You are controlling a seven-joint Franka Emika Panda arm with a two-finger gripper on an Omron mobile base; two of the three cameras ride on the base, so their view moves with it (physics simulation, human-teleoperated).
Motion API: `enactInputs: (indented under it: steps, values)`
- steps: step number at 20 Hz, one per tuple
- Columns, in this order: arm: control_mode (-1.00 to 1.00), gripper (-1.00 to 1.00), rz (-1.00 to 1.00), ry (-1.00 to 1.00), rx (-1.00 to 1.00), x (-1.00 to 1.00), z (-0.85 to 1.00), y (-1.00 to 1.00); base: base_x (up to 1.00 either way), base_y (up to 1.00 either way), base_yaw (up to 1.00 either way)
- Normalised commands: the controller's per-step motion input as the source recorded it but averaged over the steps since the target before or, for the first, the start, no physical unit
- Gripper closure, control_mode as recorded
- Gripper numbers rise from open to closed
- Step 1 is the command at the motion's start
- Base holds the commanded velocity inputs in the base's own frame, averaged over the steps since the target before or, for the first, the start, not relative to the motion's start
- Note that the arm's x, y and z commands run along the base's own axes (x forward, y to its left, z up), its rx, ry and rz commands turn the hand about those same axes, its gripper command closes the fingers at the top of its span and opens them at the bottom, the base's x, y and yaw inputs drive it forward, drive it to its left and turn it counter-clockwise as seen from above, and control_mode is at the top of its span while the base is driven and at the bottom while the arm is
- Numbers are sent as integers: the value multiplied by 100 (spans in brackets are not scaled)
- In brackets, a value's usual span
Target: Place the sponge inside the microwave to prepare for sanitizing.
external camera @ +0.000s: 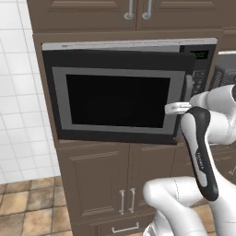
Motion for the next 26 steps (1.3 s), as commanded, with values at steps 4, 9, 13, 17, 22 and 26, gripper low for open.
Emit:
enactInputs:
  steps: [4,9,13,17,22,26]
  values:
    - [-100,100,0,1,0,-59,0,27,0,0,0]
    - [-100,100,0,0,0,-56,0,27,0,0,0]
    - [-100,100,0,0,0,-54,0,29,0,0,0]
    - [-100,100,0,0,0,-51,0,30,0,0,0]
    - [-100,100,0,0,0,-48,0,29,0,0,0]
    - [-100,100,0,0,0,-51,0,32,0,0,0]
